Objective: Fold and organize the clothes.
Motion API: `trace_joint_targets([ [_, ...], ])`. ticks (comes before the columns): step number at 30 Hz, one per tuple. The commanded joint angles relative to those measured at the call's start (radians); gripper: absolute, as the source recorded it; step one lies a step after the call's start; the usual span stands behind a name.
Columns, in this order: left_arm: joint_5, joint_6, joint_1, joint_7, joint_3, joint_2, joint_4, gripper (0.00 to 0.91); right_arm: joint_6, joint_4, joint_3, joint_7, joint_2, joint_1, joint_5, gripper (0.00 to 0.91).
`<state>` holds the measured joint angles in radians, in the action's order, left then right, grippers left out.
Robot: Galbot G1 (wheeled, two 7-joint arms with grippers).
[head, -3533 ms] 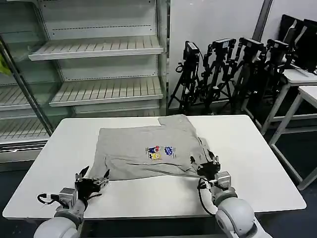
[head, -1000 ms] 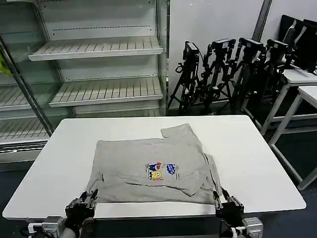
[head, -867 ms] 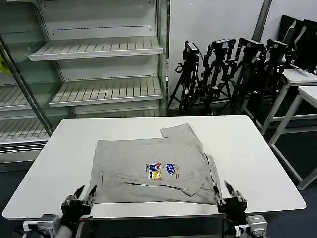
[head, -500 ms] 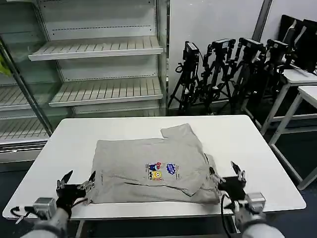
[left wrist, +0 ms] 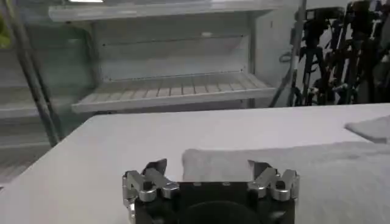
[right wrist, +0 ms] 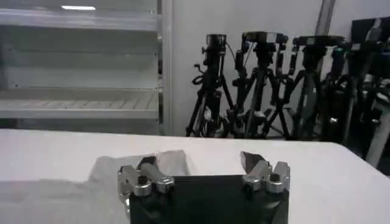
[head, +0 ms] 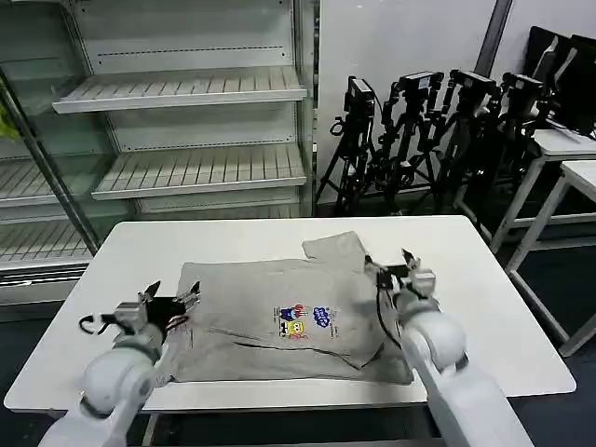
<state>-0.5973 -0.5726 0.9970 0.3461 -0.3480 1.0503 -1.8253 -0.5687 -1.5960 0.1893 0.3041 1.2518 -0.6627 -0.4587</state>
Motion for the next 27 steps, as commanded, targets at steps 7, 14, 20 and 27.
trace_joint_targets([
  [7,0.001,-0.005,-0.337,0.015,0.189,0.029,0.418,0.907,-0.010,0.500,-0.081,-0.020,0.146,0.306,0.006,0.907],
  [14,-0.017,-0.005,-0.343,0.014,0.189,0.033,0.445,0.907,-0.011,0.621,-0.090,-0.028,0.214,0.332,0.030,0.907],
  [20,-0.038,-0.005,-0.330,0.014,0.183,0.027,0.438,0.907,-0.012,0.656,-0.102,-0.044,0.237,0.336,0.025,0.907],
  [27,-0.071,-0.004,-0.304,0.006,0.173,0.017,0.414,0.030,-0.013,0.651,-0.108,-0.038,0.236,0.327,-0.027,0.000],
])
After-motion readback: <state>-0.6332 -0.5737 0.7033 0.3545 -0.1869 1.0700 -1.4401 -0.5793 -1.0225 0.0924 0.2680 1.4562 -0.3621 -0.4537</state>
